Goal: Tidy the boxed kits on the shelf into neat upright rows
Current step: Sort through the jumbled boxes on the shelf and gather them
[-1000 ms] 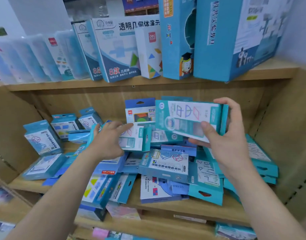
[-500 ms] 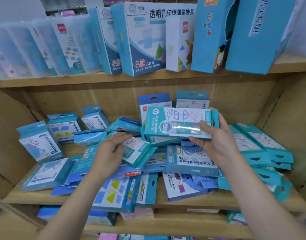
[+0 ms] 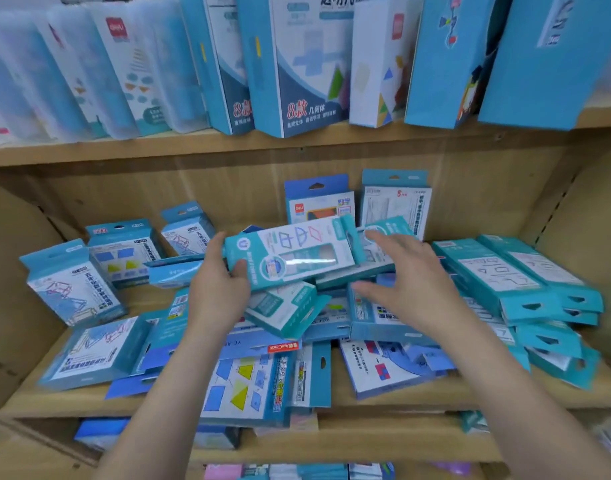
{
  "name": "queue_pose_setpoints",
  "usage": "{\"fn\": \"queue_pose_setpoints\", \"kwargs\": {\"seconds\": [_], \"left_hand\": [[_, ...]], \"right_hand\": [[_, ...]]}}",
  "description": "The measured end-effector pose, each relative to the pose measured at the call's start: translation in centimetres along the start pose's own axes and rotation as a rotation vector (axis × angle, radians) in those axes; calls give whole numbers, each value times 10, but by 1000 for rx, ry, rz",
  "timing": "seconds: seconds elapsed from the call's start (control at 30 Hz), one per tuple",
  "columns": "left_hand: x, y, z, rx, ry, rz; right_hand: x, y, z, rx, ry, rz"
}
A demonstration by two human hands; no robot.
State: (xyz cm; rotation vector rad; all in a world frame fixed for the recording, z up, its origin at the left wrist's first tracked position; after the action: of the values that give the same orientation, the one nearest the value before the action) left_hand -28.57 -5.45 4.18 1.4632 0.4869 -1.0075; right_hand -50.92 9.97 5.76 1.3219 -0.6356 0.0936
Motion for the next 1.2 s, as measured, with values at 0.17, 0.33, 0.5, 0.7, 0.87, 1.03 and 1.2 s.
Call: {"fn": "queue_pose_setpoints", "kwargs": {"seconds": [0.17,0.33,0.5,0.7,0.87,1.03,1.2], "left_hand": [[-15,-18,-13,32,-247,391],[-25,-49,-26,211,-294,708],[-81,-74,-58,154,-635,532],[-111,-166,-102,517,-764,747],[-129,-196,-107,532,-740,768],[-173,-239,-105,512,-716,741],[-180,-295,-100,725,-572,731]], "right_hand": [[-25,-28,-23,367,-139,-309],[-31,-29,-25,279,-43,-247],[-47,-23,-26,195,70,-43],[-92,29,-36,-16,132,168],[-176,61,-37,3,-300,-153],[-210,53,-36,300,-377,0],[-210,69,-37,262,-227,136]]}}
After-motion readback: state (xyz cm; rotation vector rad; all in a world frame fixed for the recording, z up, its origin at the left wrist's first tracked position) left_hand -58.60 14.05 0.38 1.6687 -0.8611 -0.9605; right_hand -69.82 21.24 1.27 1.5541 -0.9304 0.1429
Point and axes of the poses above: each hand's wrist, its own z-axis towards the middle knuckle, its own y-axis out of the back of the hand, x = y × z, the point moved 6 cm from there along z, towards the middle knuckle, and after that the axes turned 9 degrees about x, right-handed, at the moved point
